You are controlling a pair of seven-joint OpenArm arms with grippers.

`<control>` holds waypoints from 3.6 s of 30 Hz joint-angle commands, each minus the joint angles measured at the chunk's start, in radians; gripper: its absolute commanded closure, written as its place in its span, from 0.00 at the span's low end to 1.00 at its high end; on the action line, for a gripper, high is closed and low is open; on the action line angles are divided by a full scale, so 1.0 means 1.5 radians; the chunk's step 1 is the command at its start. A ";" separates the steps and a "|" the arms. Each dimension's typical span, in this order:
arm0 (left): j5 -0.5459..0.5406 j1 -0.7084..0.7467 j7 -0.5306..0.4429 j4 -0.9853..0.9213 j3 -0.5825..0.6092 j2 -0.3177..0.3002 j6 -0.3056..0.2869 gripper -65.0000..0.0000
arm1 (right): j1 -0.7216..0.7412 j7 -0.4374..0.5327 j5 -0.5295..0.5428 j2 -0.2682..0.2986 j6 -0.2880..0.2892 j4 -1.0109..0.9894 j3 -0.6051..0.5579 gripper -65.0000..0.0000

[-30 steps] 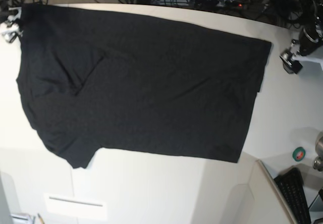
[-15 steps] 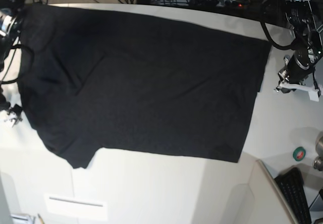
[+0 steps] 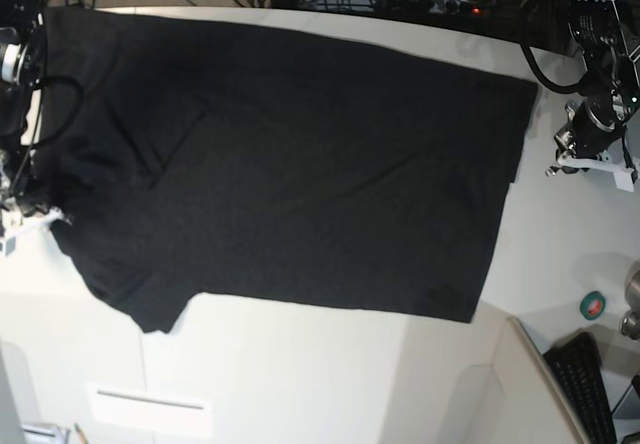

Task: Layout the t-shirt on the table in an organized manner, then fold the t-shirt properly
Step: 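Grasp the shirt hem corner with the right gripper, then drag the held hem corner inward with the right gripper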

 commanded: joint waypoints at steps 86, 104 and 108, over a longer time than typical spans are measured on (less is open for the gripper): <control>-0.005 -0.010 -0.012 -0.035 -0.004 -0.011 -0.003 1.00 | -0.035 -0.090 -0.106 -0.083 -0.003 0.355 -0.038 1.00; -0.005 -0.026 -0.012 -0.038 0.000 -0.011 -0.003 1.00 | -0.220 -0.091 -0.145 -0.094 0.002 0.647 -0.274 1.00; -0.005 -0.026 -0.013 -0.040 0.001 -0.011 -0.003 1.00 | -0.236 -0.092 -0.146 -0.109 -0.002 0.643 -0.307 1.00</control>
